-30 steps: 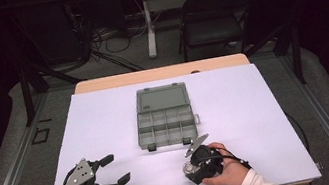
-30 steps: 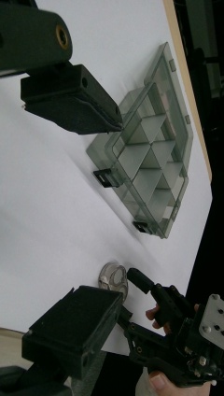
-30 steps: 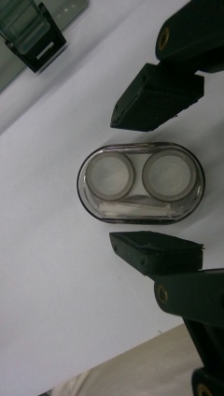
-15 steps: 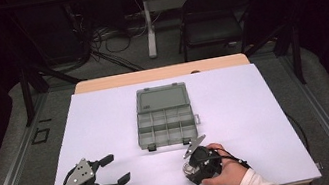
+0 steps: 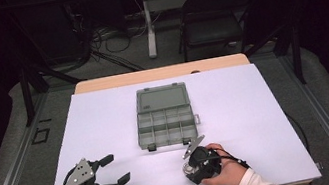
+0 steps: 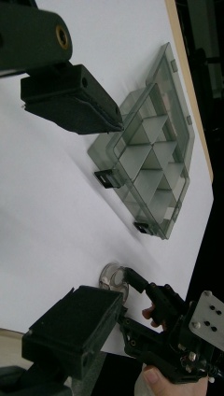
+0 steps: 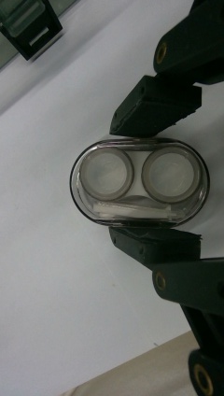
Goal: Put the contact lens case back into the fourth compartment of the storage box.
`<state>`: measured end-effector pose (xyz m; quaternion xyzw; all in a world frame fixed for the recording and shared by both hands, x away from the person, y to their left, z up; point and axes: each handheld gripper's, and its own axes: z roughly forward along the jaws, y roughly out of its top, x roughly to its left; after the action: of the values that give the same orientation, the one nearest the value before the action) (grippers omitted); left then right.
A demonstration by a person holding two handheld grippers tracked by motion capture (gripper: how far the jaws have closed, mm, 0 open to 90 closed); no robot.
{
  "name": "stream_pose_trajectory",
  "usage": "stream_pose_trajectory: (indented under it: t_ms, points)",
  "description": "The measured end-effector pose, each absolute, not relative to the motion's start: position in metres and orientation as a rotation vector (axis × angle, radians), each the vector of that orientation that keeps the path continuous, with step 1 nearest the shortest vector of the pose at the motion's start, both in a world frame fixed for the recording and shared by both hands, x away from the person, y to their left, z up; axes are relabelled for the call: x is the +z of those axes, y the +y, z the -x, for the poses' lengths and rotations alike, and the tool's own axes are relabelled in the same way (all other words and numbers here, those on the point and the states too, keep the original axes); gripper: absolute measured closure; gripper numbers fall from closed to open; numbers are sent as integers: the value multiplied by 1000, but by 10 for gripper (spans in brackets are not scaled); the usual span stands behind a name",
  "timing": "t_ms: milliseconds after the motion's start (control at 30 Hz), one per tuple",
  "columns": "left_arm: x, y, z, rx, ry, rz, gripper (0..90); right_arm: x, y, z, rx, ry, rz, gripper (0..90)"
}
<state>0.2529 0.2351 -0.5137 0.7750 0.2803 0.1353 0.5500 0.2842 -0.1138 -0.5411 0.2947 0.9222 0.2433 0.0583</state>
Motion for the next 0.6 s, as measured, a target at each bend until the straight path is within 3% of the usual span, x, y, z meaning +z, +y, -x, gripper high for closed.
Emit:
stream_pose_trajectory:
  t_ms: [600]
  points:
    - [-514,235,-253,319,666,-1833,162,-541,-113,-284,718,2798,-864,441]
